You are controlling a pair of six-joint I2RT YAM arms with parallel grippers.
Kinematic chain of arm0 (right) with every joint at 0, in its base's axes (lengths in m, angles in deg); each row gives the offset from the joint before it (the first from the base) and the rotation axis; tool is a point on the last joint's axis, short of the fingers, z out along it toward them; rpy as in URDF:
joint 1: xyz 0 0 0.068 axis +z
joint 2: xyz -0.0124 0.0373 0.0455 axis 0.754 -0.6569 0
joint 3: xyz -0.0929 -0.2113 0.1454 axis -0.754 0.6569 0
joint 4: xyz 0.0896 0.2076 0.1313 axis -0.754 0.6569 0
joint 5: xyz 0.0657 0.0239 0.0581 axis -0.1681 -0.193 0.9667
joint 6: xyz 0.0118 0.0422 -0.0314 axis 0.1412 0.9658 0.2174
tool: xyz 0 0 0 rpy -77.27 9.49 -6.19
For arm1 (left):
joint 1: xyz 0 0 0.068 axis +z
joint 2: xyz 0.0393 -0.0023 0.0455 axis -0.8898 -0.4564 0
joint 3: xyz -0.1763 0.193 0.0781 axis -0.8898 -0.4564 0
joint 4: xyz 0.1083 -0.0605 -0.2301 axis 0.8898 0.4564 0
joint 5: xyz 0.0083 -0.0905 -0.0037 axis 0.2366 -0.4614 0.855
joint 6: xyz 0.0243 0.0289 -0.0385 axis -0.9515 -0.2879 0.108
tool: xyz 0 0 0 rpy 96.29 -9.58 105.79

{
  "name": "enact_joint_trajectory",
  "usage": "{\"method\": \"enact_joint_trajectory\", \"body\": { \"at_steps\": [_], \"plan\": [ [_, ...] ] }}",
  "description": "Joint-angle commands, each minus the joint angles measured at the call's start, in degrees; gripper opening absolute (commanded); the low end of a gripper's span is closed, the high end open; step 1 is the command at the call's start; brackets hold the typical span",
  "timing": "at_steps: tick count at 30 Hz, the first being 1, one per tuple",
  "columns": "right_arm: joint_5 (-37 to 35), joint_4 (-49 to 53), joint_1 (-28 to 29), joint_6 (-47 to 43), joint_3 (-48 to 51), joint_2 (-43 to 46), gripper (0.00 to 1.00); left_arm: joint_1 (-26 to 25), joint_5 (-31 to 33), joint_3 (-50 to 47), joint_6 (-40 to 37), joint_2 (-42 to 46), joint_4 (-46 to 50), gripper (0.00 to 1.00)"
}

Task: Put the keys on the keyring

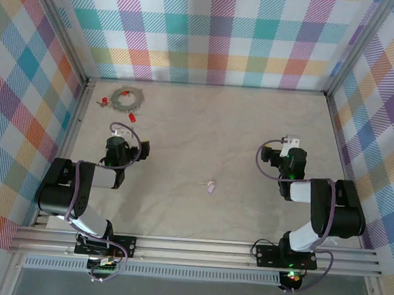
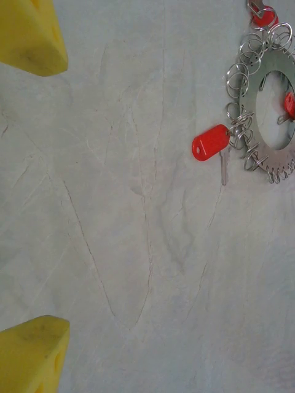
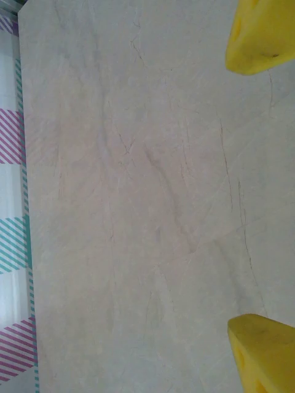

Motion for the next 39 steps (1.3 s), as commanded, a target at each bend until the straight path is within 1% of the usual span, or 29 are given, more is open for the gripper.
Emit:
{"method": "enact_joint_trajectory", "body": {
  "at_steps": [1, 23, 27, 28, 29, 31, 32, 33, 34, 35, 37, 39],
  "plan": [
    [-0.15, -0.97, -0.4, 0.79, -0.3, 0.33, 1.0, 1.03, -0.83, 1.21, 0.32, -0.22, -0.53, 1.0],
    [-0.16, -1.0, -0.39, 0.94, -0.3, 0.29, 1.0, 1.04, -0.71, 1.13, 0.34, -0.24, -0.62, 1.0],
    [-0.97, -1.61, -0.38, 1.19, 0.14, 0.49, 1.0, 1.03, 0.31, 1.07, 0.75, 0.01, -0.67, 1.0],
    [-2.56, -2.58, -0.39, 2.0, 0.85, 1.04, 1.0, 1.04, 0.48, 1.16, 0.71, 0.75, 0.11, 1.0],
    [-3.98, -2.98, -0.4, 2.82, 1.93, 2.32, 1.0, 0.89, 0.35, 1.77, 0.59, 2.67, 2.8, 1.0],
    [-1.44, -9.36, -0.42, 1.29, 5.45, 3.26, 1.0, 0.78, 1.75, 6.51, 1.56, 6.88, 14.6, 1.0],
    [-1.34, -11.2, -0.17, 0.9, 7.24, 5.14, 1.0, 0.75, 1.79, 9.61, 1.81, 8.45, 21.19, 1.0],
    [-2.33, -10.31, -0.13, 1.24, 8.25, 8.61, 1.0, 0.72, 1.52, 12.28, 2.48, 9.96, 26.64, 1.0],
    [-3.71, -5.75, -0.13, 2.41, 8.1, 12.7, 1.0, 0.69, 1.54, 14.42, 3.45, 11.09, 29.66, 1.0],
    [-5.3, 2.82, -0.18, 4.31, 6.37, 17.81, 1.0, 0.65, 1.53, 16.56, 4.98, 12.27, 32.33, 1.0],
    [-5.99, 21.88, -0.13, 6.83, 0.8, 25.31, 1.0, 0.69, 1.78, 20.88, 6.89, 13.65, 36.05, 1.0],
    [-3.93, 32.63, -0.2, 9.14, -2.91, 29.19, 1.0, 0.69, 3.31, 25.89, 9.43, 13.24, 39.55, 1.0]
  ]
}}
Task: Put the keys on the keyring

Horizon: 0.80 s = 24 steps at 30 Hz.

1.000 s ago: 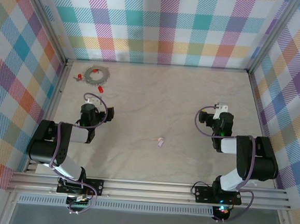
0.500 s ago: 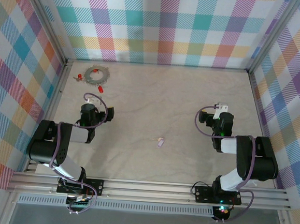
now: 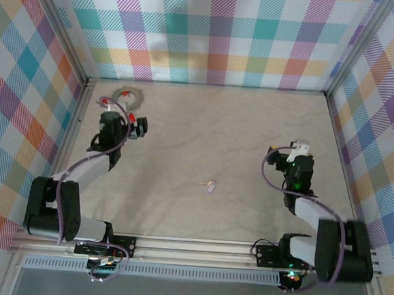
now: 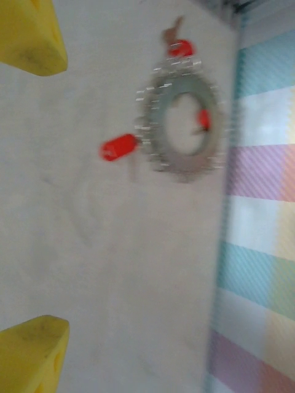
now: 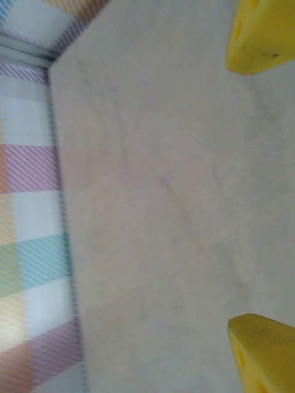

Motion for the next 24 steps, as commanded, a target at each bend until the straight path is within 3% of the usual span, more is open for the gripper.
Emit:
{"method": "enact_joint_trajectory", "body": {
  "at_steps": [1, 4, 8, 17, 21, 24],
  "plan": [
    [1.4, 20.73, -0.13, 6.44, -6.74, 6.5, 1.0, 0.69, 5.52, 8.73, 8.0, -0.29, 13.27, 1.0],
    [4.02, 33.35, -0.15, 12.54, -10.54, 10.64, 1.0, 1.36, 15.27, 23.47, 19.76, -8.22, 28.79, 1.0],
    [5.93, 41.62, -0.26, 16.8, -12.9, 14.43, 1.0, 4.15, 1.91, 41.08, 14.95, -23.84, 37.28, 1.0],
    [10.3, 59.08, -0.28, 17.77, -19.63, 14.79, 1.0, 5.7, -10.19, 67.03, 8.81, -49.49, 45.06, 1.0],
    [13.81, 65.79, -0.24, 16.25, -23.21, 16.09, 1.0, 5.71, -9.39, 69.36, 7.71, -53.69, 42.69, 1.0],
    [13.37, 69.98, -0.17, 15.32, -25.02, 18.61, 1.0, 5.85, -7.85, 75.03, 9.2, -57.83, 46.98, 1.0]
  ]
}}
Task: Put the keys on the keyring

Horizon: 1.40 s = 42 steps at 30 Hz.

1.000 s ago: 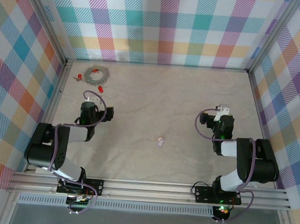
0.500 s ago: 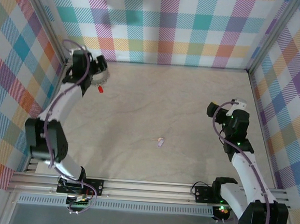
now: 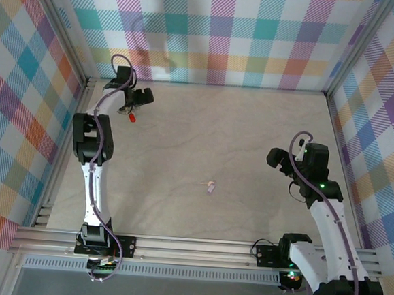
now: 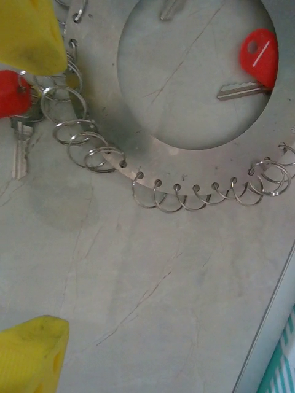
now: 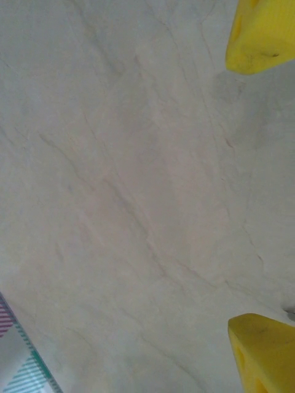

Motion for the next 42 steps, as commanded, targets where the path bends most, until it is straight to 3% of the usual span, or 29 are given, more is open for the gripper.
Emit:
{"method": "enact_joint_trajectory", "body": {
  "at_steps": [1, 7, 15, 22, 25, 32, 39, 42],
  "plan": [
    [1.34, 8.19, -0.24, -1.15, -2.99, 3.86, 1.0, 1.0, -2.07, 7.02, -0.26, -2.59, 4.43, 1.0],
    [1.0, 9.24, -0.29, -0.36, -2.47, 8.29, 1.0, 0.97, -10.34, 9.57, 0.95, -7.39, 4.63, 1.0],
    [3.82, 7.33, -0.24, 3.68, -1.92, 8.17, 1.0, 0.49, -14.5, 8.63, 1.04, -8.91, 5.61, 1.0],
    [4.84, 4.61, -0.22, 5.2, -1.73, 6.16, 1.0, -1.79, -14.71, -0.15, 0.65, -5.08, 4.18, 1.0],
    [6.44, 2.66, -0.24, 6.15, -1.38, 5.04, 1.0, -4.24, -10.03, -7.22, 1.04, -0.25, 2.32, 1.0],
    [6.84, 0.6, -0.17, 7.82, -0.23, 3.17, 1.0, -10.94, -11.88, -24.04, 4.83, 8.98, -5.83, 1.0],
    [7.81, 0.8, -0.15, 6.92, -0.59, 2.43, 1.0, -23.35, -7.22, -32.65, 6.56, 16.27, -8.97, 1.0],
    [7.07, 1.68, -0.14, 6.69, -0.59, 2.5, 1.0, -25.97, -7.49, -35.12, 7.45, 20.53, -10.61, 1.0]
  ]
}}
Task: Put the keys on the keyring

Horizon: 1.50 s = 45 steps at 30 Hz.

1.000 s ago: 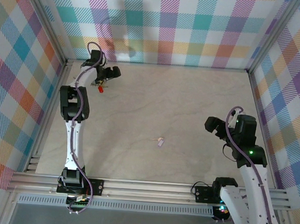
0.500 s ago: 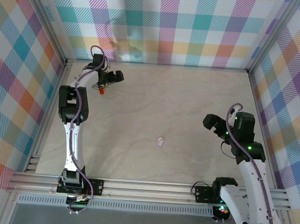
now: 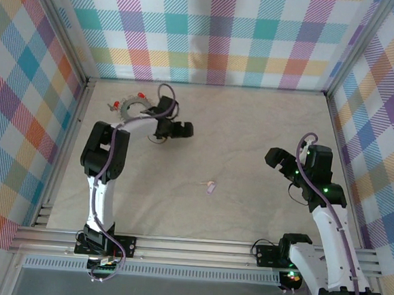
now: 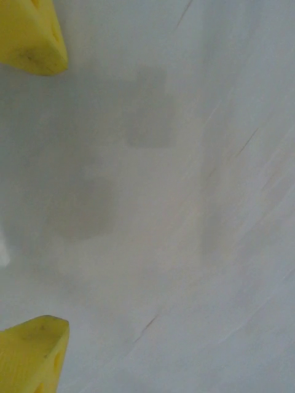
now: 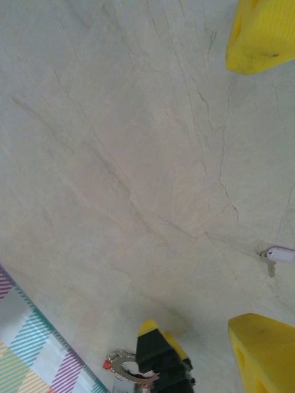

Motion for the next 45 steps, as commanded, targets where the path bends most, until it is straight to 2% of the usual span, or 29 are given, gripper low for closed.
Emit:
{"method": "enact_joint_trajectory", "body": {
  "at_steps": [1, 3, 6, 9, 13, 15, 21, 24, 27, 35, 37, 41, 45],
  "plan": [
    [0.89, -0.63, -0.14, 0.07, 0.47, 0.34, 1.0, -2.73, -0.82, -2.04, 2.78, 5.56, 1.7, 1.0],
    [1.68, -0.98, -0.17, -0.3, 0.64, 0.42, 1.0, -1.36, 0.34, -0.41, 1.93, 7.93, 3.33, 1.0],
    [1.07, -0.69, -0.18, -1.2, 0.31, -0.23, 1.0, 3.08, -3.3, 5.67, -0.7, 7.22, 6.06, 1.0],
    [1.08, -1.59, -0.14, 0.16, 0.72, -0.32, 1.0, 7.92, -5.17, 15.18, -1.93, 1.65, 12.98, 1.0],
    [1.64, -2.68, -0.15, 0.4, 1.37, -0.34, 1.0, 12.61, -6.1, 22.66, -2.9, -5.32, 13.72, 1.0],
    [0.93, -1.73, -0.14, 0.1, 1.11, -0.23, 1.0, 14.4, -4.48, 28.82, -3.66, -9.97, 16.06, 1.0],
    [-0.86, 0.75, -0.14, -1.62, 0.72, 1.29, 1.0, 17.6, -3.44, 44.07, -2.5, -21.82, 21.37, 1.0],
    [-1.95, -0.18, -0.15, -1.35, 2.03, 2.58, 1.0, 17.82, -0.91, 47.94, -2.62, -25.0, 22.51, 1.0],
    [-1.71, -1.24, -0.14, -1.26, 2.16, 2.28, 1.0, 18.23, 0.69, 49.18, -1.01, -27.49, 21.58, 1.0],
    [-0.83, -3.62, -0.14, 1.52, 0.13, -1.86, 1.0, 17.69, -3.48, 45.45, 1.68, -28.22, 20.17, 0.98],
    [-0.76, -3.49, -0.15, 2.13, -0.4, -2.71, 1.0, 17.11, -4.2, 42.55, 1.63, -26.74, 20.09, 0.95],
    [-0.28, -4.91, -0.15, 2.49, 0.0, -3.02, 1.0, 15.46, -4.11, 31.22, 1.89, -21.07, 13.67, 0.95],
    [-0.9, -4.86, -0.18, 2.45, 0.05, -2.93, 1.0, 13.5, -5.07, 23.88, 2.99, -17.11, 11.45, 0.95]
  ]
}}
